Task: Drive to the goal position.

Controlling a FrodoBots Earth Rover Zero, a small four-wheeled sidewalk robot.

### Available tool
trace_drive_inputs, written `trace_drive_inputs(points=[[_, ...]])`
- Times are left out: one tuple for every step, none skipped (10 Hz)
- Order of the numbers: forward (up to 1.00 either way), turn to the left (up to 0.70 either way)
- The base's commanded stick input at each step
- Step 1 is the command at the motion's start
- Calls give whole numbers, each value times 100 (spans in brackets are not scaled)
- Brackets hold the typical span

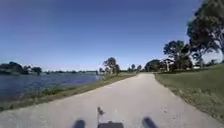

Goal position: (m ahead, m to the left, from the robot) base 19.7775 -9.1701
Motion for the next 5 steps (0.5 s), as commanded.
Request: trace_drive_inputs(points=[[85, 0], [85, 0], [85, 0], [85, 0], [85, 0]])
